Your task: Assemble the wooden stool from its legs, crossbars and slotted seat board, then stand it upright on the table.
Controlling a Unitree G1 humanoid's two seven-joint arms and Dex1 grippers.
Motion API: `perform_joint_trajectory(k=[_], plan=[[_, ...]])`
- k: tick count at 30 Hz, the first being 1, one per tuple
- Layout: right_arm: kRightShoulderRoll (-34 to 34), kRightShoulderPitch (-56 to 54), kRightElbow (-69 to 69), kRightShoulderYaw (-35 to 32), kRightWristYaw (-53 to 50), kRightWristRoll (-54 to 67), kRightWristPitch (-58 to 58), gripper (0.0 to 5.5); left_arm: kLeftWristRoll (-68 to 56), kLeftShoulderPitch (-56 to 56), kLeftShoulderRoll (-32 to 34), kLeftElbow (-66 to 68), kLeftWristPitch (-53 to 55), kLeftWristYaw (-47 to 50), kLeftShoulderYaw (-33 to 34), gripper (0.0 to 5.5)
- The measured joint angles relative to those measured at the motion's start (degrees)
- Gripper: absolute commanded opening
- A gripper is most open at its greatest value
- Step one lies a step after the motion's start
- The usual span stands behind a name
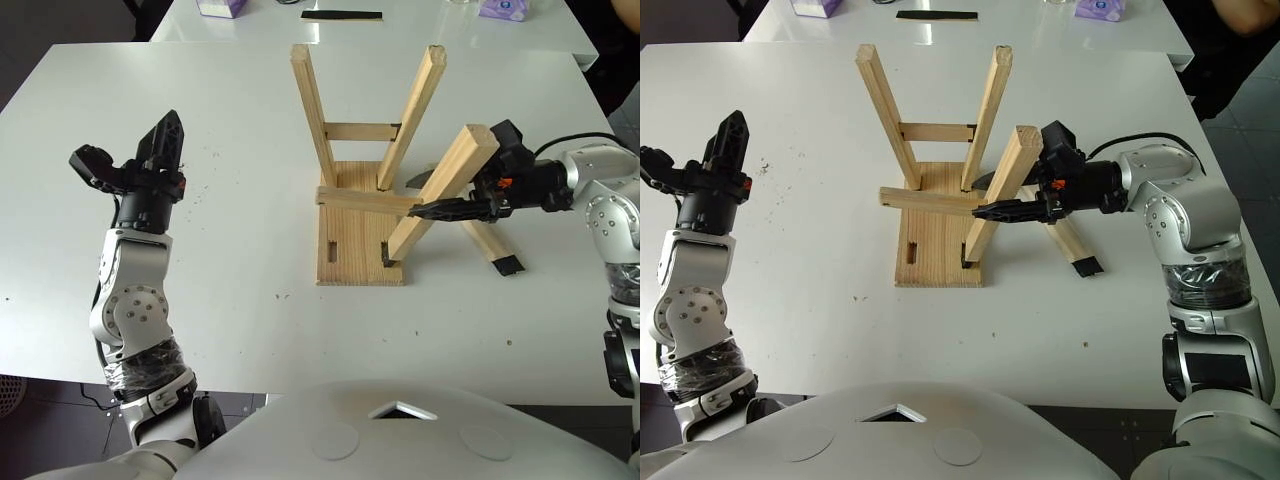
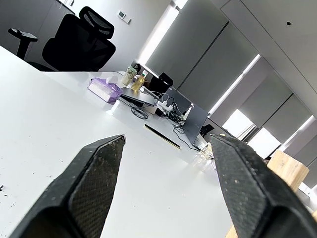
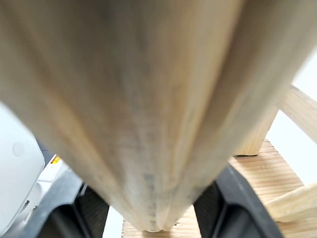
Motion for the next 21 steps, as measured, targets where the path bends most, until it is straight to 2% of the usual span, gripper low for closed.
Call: perform_joint_trajectory(k=[14,21], plan=[[2.74,-4.28,5.29,2.12,2.09,-4.29,-3.79,2.01,1.07,0.18,-1.41,0.21,-0.75,-0.74,-2.53,3.16],[2.42,-5.26,4.98,5.87,2.98,-8.34,-8.63,2.01,1.77,1.71,-3.13,-0.39,-1.46,-1.08,-4.9,3.16]])
